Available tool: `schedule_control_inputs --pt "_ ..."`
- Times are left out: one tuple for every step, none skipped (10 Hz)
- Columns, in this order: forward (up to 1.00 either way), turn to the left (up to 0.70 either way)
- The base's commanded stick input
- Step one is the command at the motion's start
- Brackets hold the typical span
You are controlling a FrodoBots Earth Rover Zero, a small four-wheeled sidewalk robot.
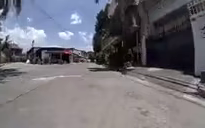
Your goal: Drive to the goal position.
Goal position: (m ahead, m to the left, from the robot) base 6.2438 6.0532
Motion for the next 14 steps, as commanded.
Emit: schedule_control_inputs --pt "1.00 0.51" --pt "1.00 0.51" --pt "1.00 0.51" --pt "1.00 0.26" --pt "1.00 0.11" --pt "1.00 0.11" --pt "1.00 0.11" --pt "1.00 0.11" --pt "1.00 0.11" --pt "1.00 0.11" --pt "1.00 0.11" --pt "1.00 0.11" --pt "1.00 0.11" --pt "1.00 0.11"
